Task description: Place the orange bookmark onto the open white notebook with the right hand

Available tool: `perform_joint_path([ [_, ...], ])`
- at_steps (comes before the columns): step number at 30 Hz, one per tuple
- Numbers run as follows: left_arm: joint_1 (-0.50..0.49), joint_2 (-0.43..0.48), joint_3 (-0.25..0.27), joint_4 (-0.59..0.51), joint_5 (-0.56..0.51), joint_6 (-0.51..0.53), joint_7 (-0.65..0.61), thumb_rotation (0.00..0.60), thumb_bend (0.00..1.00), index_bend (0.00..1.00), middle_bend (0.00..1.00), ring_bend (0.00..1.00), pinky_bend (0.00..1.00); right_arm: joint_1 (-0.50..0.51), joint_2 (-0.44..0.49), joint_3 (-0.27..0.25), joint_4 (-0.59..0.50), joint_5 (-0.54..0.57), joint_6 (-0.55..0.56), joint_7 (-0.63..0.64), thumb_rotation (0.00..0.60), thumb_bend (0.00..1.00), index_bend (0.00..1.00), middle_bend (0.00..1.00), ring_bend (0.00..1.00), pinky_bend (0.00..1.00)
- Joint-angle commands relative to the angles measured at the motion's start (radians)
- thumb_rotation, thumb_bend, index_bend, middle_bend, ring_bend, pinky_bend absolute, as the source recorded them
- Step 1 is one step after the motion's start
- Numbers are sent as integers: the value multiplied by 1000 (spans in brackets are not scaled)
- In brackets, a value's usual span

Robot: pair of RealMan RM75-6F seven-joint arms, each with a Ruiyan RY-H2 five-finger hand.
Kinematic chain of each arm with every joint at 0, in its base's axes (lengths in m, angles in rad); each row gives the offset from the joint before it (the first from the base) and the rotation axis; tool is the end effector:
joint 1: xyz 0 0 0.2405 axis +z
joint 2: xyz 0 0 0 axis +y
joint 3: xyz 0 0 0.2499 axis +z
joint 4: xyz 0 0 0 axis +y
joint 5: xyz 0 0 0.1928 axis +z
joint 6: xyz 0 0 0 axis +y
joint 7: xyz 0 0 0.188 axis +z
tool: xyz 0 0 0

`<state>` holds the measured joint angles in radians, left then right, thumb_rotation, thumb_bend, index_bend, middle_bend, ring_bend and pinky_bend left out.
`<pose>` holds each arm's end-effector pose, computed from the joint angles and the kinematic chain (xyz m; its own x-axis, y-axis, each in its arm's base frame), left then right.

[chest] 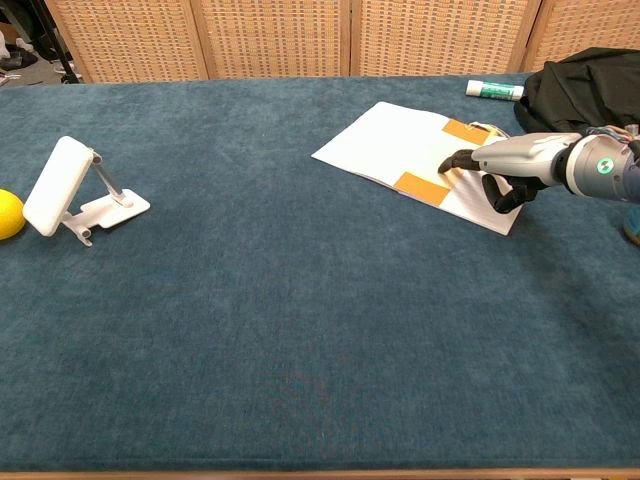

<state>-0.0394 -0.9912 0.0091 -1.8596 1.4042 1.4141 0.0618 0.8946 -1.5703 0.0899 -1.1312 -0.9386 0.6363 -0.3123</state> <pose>-0.2958 0.1929 0.1720 0.3220 0.1600 0.9331 0.9317 0.1214 -0.3423 -0.1956 -0.4279 -0.0332 0.6138 -0.4207 0.6680 -0.7894 -0.3267 0.5196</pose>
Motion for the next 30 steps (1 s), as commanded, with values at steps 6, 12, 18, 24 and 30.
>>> perform_joint_path([
  [6,0,-1,1,0,3,0,2,600,0,0,0,0,0,-4,13,-4,-9,-30,-4,11,600,1000,50,0,0,85],
  [12,0,-1,2,-2,4,0,3,600,0,0,0,0,0,-5,20,-4,-15,-60,-4,24,600,1000,50,0,0,85],
  [18,0,1,1,0,3,-1,-2,600,0,0,0,0,0,-3,17,4,7,-71,-4,32,600,1000,50,0,0,85],
  [24,-1,1,2,-1,3,-3,0,600,0,0,0,0,0,-7,23,6,11,-83,-12,48,600,1000,50,0,0,85],
  [30,-2,-1,3,-2,3,-7,5,600,0,0,0,0,0,-10,32,11,-2,-116,-8,76,600,1000,50,0,0,85],
])
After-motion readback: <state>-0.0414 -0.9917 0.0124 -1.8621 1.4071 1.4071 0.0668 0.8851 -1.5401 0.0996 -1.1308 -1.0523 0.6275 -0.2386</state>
